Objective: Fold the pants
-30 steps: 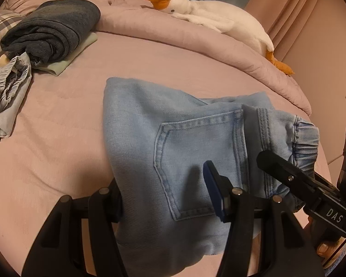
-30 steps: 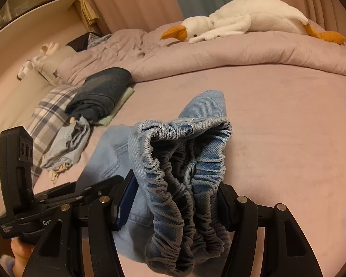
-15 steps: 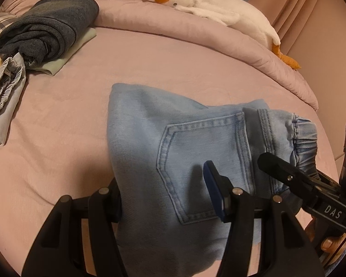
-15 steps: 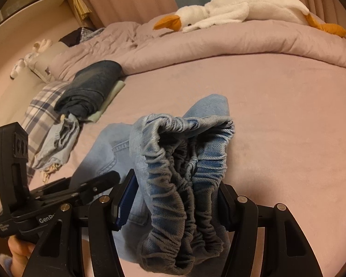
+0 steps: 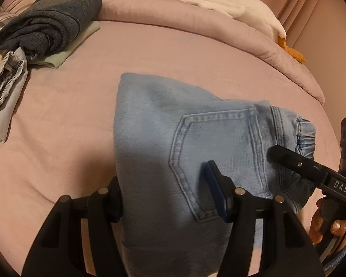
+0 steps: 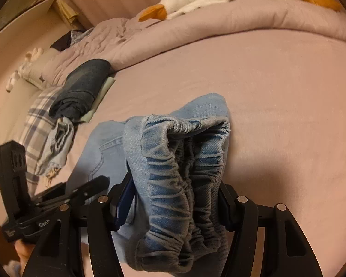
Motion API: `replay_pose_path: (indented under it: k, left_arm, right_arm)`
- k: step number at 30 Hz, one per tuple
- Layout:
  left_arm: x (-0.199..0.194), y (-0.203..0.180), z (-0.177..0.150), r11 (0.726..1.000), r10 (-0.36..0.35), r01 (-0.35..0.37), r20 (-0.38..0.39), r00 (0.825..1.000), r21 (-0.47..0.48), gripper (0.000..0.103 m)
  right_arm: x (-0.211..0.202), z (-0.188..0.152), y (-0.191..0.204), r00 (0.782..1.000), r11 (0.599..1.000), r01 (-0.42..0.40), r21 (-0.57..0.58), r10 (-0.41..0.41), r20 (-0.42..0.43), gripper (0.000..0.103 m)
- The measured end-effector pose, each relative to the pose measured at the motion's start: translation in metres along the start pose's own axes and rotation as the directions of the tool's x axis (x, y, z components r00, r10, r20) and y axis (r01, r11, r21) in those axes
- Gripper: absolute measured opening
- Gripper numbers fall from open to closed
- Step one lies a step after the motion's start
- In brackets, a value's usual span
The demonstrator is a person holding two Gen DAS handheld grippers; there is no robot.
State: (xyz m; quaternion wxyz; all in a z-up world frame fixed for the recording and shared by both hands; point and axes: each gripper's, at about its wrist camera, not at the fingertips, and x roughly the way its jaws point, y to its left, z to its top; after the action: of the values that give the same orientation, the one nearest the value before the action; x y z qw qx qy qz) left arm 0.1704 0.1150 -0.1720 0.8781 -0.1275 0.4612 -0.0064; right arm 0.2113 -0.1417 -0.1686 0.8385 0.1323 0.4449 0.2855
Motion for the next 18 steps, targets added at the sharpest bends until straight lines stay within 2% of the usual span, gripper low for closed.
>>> replay_pose_path:
  k: [1, 3, 9, 14, 18]
  left_arm:
    - [0.001, 0.0, 0.0, 1.0, 0.021, -0.021, -0.003, 1.0, 0.004, 0.069]
    - [0.003, 0.0, -0.002, 0.999, 0.045, -0.045, -0.003, 0.999, 0.012, 0.073]
    - [0.002, -0.001, -0.004, 0.997, 0.076, -0.076, 0.004, 0.997, 0.025, 0.078]
    - [-0.008, -0.002, -0.011, 0.994, 0.1, -0.101, 0.023, 0.995, 0.049, 0.076]
    - [-0.017, -0.001, -0.024, 0.992, 0.106, -0.108, 0.03, 0.994, 0.061, 0.076]
  right_arm:
    - [0.001, 0.0, -0.002, 1.0, 1.0, -0.003, 0.009, 0.003, -0.007, 0.063]
    - [0.004, 0.0, -0.004, 1.0, 1.0, -0.003, 0.015, 0.003, -0.017, 0.065]
    - [0.008, -0.002, -0.009, 0.999, 0.999, 0.003, 0.033, -0.001, -0.044, 0.068]
    - [0.004, -0.003, -0.008, 0.999, 1.0, 0.017, 0.021, -0.016, -0.051, 0.068]
    - [-0.005, -0.012, -0.002, 0.997, 0.998, 0.054, -0.046, -0.056, -0.045, 0.069]
